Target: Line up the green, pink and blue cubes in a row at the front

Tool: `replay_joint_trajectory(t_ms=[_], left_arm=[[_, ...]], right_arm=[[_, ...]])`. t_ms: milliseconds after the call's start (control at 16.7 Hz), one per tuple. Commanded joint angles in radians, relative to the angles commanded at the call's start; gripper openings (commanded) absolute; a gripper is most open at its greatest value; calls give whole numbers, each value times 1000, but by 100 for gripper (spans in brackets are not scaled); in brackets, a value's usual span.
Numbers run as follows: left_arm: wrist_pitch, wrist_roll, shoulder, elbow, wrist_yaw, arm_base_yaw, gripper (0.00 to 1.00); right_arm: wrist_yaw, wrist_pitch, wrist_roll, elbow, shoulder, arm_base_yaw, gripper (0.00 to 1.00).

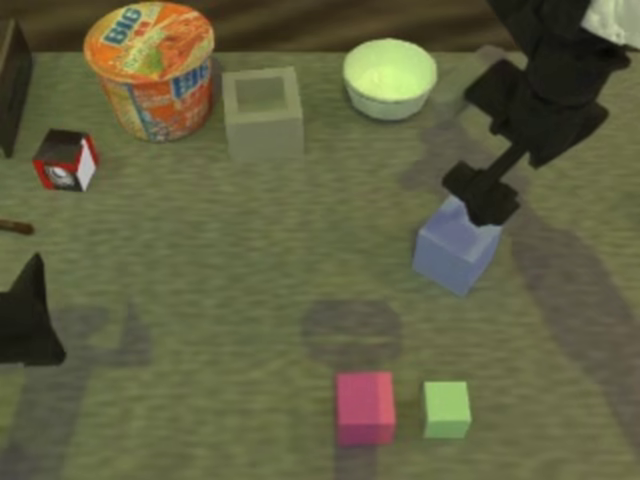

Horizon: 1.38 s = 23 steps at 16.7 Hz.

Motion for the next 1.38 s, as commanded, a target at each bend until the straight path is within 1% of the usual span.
replay_joint_trajectory(t_ms=[120,300,420,780,960,1200,1380], left_arm=[[69,73,-131,-86,4,55,100],[138,146,-252,-165,7,107,100],[156,166,-283,-185,8,121,100],[156,166,-283,-185,8,121,100],[156,166,-283,-185,8,121,100],[156,166,-283,-185,8,121,100],[156,166,-283,-185,8,121,100]], right_arm=[[2,-63,-27,118,118,23,100],[5,-122,-52,235,234,45,100],[6,-136,-59,263,263,52,100],[6,-131,-59,257,263,47,100],[6,-61,-60,204,283,50,100],[6,109,-57,96,334,52,100],[7,160,-57,58,355,53,100]])
